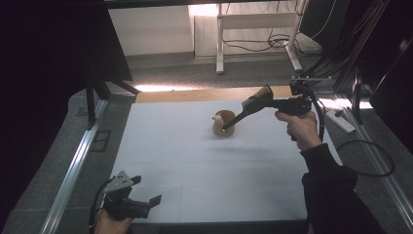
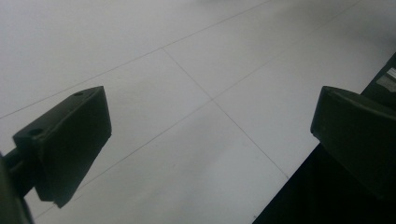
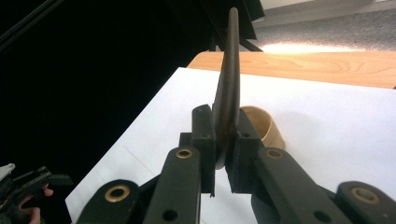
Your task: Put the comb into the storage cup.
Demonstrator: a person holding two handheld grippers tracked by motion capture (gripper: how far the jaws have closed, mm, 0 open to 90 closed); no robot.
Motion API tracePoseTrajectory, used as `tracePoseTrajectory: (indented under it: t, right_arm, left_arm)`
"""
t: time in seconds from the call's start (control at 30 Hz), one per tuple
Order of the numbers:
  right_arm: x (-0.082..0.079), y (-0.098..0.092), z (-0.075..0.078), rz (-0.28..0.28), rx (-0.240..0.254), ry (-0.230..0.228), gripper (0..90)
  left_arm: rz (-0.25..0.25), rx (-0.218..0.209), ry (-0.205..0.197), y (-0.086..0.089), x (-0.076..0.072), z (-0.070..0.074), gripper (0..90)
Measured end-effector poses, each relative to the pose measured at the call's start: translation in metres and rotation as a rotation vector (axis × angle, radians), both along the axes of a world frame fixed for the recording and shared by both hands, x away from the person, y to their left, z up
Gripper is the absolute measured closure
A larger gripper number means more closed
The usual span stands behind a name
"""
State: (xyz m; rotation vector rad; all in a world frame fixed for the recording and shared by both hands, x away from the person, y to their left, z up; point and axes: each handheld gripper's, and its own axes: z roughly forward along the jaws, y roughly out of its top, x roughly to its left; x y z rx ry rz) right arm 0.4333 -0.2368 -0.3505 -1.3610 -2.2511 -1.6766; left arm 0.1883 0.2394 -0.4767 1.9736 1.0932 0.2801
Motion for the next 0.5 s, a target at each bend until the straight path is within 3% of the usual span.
tracePoseTrajectory:
  t: [0.5]
  right_arm:
    - [0.014,-0.007,0.009,-0.055,-0.007,-0.01,84.2]
  left_arm:
    - [-0.001,0.003,0.004,0.001,0.0,-0.001,0.0]
